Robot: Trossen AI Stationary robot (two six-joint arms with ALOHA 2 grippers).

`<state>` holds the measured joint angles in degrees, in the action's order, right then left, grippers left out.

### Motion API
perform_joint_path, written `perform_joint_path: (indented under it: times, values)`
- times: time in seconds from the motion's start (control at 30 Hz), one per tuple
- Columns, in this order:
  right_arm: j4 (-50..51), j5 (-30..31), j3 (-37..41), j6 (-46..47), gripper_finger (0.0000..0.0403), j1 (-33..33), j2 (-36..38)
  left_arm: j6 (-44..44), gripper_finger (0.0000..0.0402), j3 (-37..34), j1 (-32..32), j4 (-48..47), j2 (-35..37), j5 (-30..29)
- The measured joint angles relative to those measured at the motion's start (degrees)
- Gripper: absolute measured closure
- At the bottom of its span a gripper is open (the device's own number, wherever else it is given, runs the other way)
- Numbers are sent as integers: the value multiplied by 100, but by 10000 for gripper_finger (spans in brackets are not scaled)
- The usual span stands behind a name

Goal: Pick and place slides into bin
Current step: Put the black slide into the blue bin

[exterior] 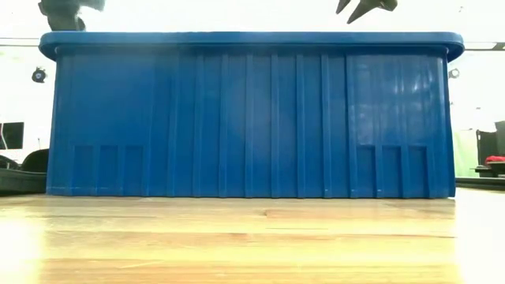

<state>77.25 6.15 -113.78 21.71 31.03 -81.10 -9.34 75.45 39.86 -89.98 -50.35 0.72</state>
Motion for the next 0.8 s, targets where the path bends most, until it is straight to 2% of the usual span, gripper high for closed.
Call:
perform_joint_path:
  times: [0.4,0.57,0.8]
  values:
    - [2,203,7,-268,209,0,0,294,174,-1570,-8,-11,848,785]
    - [1,203,7,-268,209,0,0,251,174,-2054,-18,-6,1086,1384]
    - [0,317,9,-245,209,0,0,-49,174,-2642,-99,27,1252,1402]
